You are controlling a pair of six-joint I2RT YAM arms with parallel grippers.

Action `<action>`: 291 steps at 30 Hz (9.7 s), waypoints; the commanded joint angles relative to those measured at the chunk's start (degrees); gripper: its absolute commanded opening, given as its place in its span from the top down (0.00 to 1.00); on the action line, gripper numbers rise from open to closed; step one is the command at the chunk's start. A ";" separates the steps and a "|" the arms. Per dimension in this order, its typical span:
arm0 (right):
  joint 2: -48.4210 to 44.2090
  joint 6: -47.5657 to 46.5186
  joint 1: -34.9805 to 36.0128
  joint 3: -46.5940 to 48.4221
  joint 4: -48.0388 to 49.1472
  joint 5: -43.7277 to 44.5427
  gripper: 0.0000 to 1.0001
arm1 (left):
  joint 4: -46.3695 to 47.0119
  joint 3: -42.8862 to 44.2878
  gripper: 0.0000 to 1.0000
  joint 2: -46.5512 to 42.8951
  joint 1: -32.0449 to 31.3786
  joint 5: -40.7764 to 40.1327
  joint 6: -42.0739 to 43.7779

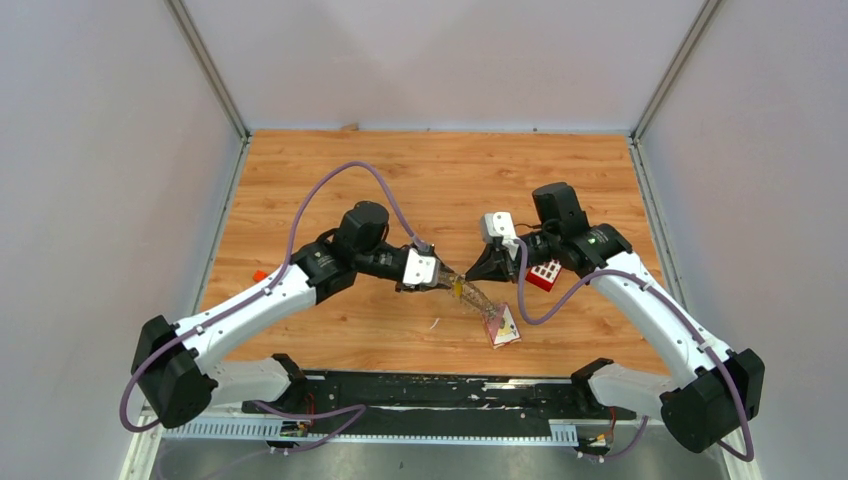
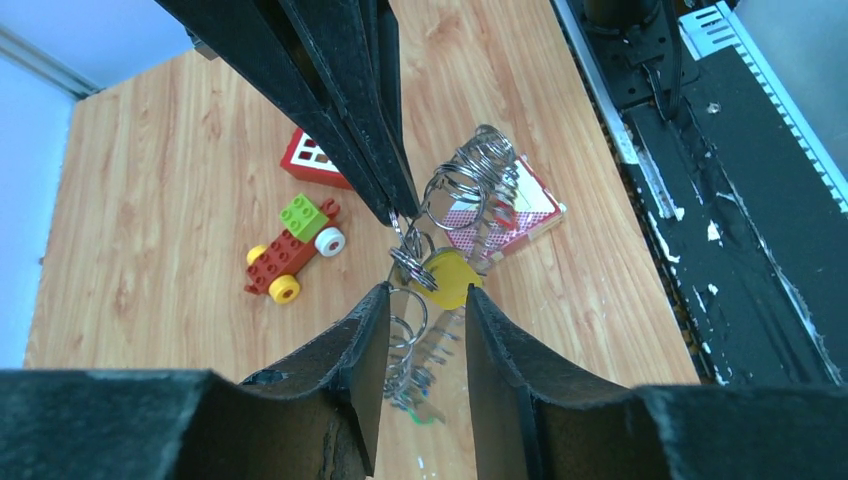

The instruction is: Put the keys on the keyring

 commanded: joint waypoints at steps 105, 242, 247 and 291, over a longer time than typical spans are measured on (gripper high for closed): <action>-4.35 12.94 -1.42 -3.66 18.66 -8.36 1.00 | -3.62 10.93 0.68 1.50 -1.77 -0.34 -11.72; -1.51 19.16 4.26 -6.90 28.41 -2.38 0.75 | -24.99 24.46 1.00 4.56 -6.42 -19.32 -13.84; -0.84 18.76 4.22 -7.00 28.03 -3.28 0.77 | -24.13 23.96 1.00 4.20 -6.43 -20.10 -14.13; -5.03 10.13 3.44 -5.68 20.89 -3.92 1.00 | -13.24 7.34 0.56 -5.61 -6.05 -17.29 1.59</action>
